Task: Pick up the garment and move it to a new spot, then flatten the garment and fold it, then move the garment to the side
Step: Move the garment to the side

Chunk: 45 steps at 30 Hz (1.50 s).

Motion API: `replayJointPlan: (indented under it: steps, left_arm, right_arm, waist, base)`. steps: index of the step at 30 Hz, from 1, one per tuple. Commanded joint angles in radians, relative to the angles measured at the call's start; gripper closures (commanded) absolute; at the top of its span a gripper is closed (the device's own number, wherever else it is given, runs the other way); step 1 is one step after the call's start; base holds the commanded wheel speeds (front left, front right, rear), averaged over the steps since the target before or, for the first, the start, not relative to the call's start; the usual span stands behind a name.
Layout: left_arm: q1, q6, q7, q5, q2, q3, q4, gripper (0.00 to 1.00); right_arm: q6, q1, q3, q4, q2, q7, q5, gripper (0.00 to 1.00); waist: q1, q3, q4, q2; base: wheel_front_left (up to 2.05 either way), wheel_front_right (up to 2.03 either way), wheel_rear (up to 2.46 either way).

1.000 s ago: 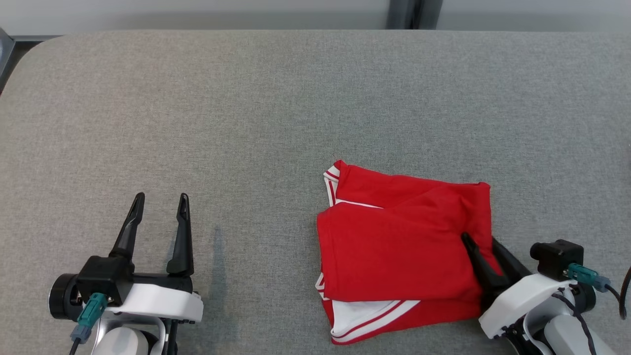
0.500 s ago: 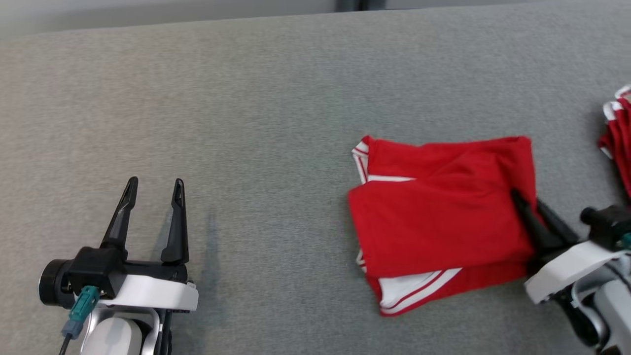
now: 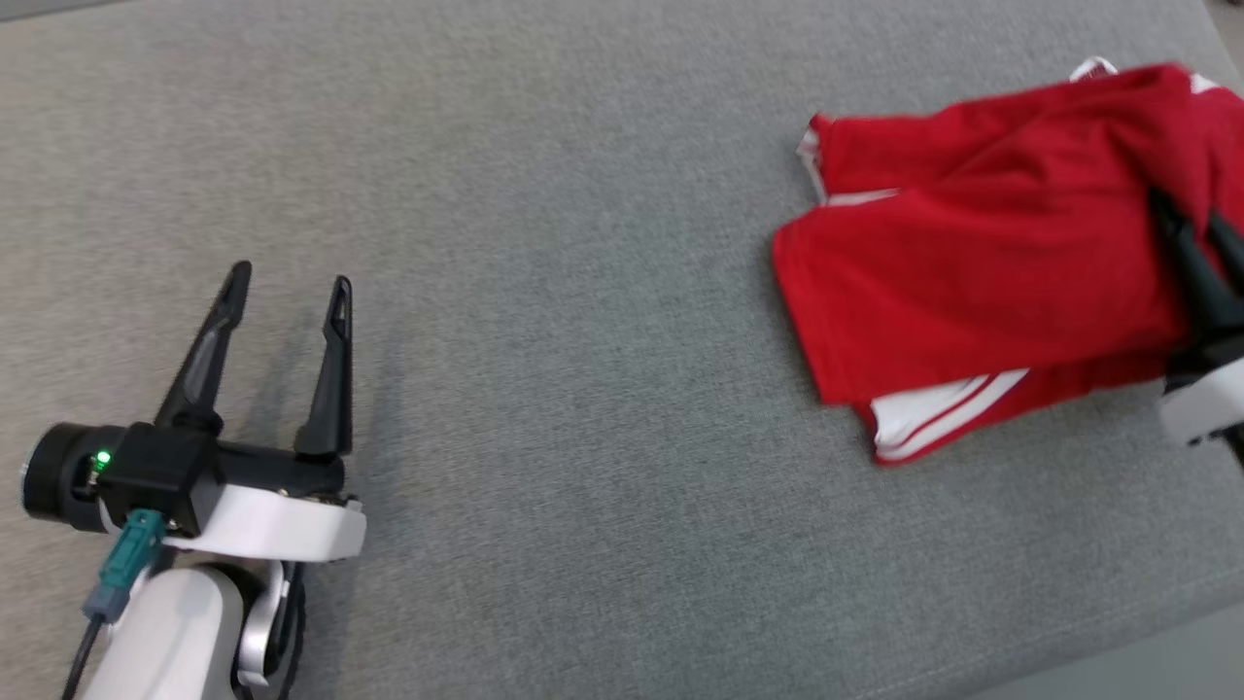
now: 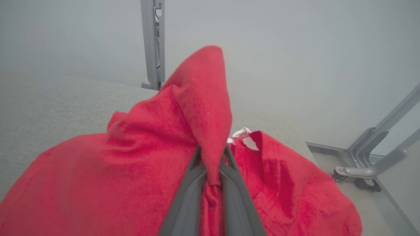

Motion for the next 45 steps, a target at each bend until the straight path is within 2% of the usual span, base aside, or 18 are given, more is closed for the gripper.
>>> replayJointPlan:
  steps: [1, 3, 14, 22, 23, 25, 26, 31, 32, 37, 40, 45]
  left_arm:
    - [-0.031, -0.003, 0.013, 0.010, 0.021, 0.006, -0.018, 0.00]
    - [-0.042, -0.005, 0.028, 0.018, 0.035, 0.005, -0.037, 0.00]
    - [-0.068, -0.008, 0.094, 0.042, 0.090, 0.001, -0.119, 0.00]
    - [-0.087, -0.011, 0.123, 0.051, 0.110, -0.002, -0.156, 0.00]
    - [-0.091, -0.011, 0.124, 0.052, 0.112, -0.003, -0.157, 0.00]
    - [-0.096, -0.009, 0.131, 0.054, 0.115, -0.004, -0.161, 0.00]
    - [-0.093, -0.007, 0.132, 0.055, 0.117, -0.004, -0.163, 0.00]
    - [-0.093, 0.002, 0.137, 0.052, 0.122, -0.003, -0.160, 0.00]
    - [-0.097, 0.001, 0.138, 0.050, 0.126, -0.002, -0.157, 0.00]
    - [-0.099, 0.007, 0.122, 0.040, 0.131, 0.012, -0.141, 0.00]
    - [-0.088, 0.012, 0.104, 0.025, 0.120, 0.019, -0.129, 0.00]
    - [-0.069, 0.020, 0.071, -0.001, 0.093, 0.020, -0.103, 0.00]
  right_arm:
    - [0.000, -0.054, 0.002, 0.013, -0.018, -0.004, 0.012, 1.00]
    - [0.000, -0.099, -0.001, 0.041, -0.027, -0.007, 0.026, 1.00]
    - [0.000, -0.254, -0.013, 0.173, -0.159, -0.011, 0.037, 1.00]
    - [0.000, -0.317, -0.073, 0.239, -0.170, -0.010, -0.032, 1.00]
    - [0.000, -0.322, -0.088, 0.257, -0.166, -0.010, -0.046, 0.83]
    - [0.000, -0.331, -0.123, 0.270, -0.153, -0.011, -0.067, 0.38]
    - [0.000, -0.329, -0.139, 0.275, -0.146, -0.010, -0.077, 0.00]
    - [0.000, -0.305, -0.225, 0.278, -0.095, -0.010, -0.102, 0.00]
    - [0.000, -0.294, -0.280, 0.251, -0.066, -0.010, -0.090, 0.00]
    - [0.000, -0.198, -0.399, 0.157, 0.036, -0.010, -0.073, 0.00]
    - [0.000, -0.128, -0.443, 0.092, 0.106, -0.009, -0.069, 0.00]
    - [0.000, -0.018, -0.456, 0.001, 0.197, -0.009, -0.089, 0.00]
  waist:
    - [0.0000, 0.066, -0.061, 0.0000]
    - [0.0000, 0.088, -0.074, 0.0000]
    - [0.0000, 0.183, -0.097, 0.0000]
    - [0.0000, 0.242, -0.081, 0.0000]
    - [0.0000, 0.249, -0.079, 0.0000]
    - [0.0000, 0.261, -0.074, 0.0000]
    - [0.0000, 0.266, -0.074, 0.0000]
    - [0.0000, 0.276, -0.081, 0.0000]
    - [0.0000, 0.275, -0.085, 0.0000]
    - [0.0000, 0.244, -0.091, 0.0000]
    - [0.0000, 0.210, -0.088, 0.0000]
    - [0.0000, 0.145, -0.070, 0.0000]
  base:
    - [0.00, 0.00, 0.00]
    - [0.00, 0.00, 0.00]
    - [0.00, 0.00, 0.00]
    - [0.00, 0.00, 0.00]
    - [0.00, 0.00, 0.00]
    - [0.00, 0.00, 0.00]
    - [0.00, 0.00, 0.00]
    - [0.00, 0.00, 0.00]
    - [0.00, 0.00, 0.00]
    - [0.00, 0.00, 0.00]
    - [0.00, 0.00, 0.00]
    - [0.00, 0.00, 0.00]
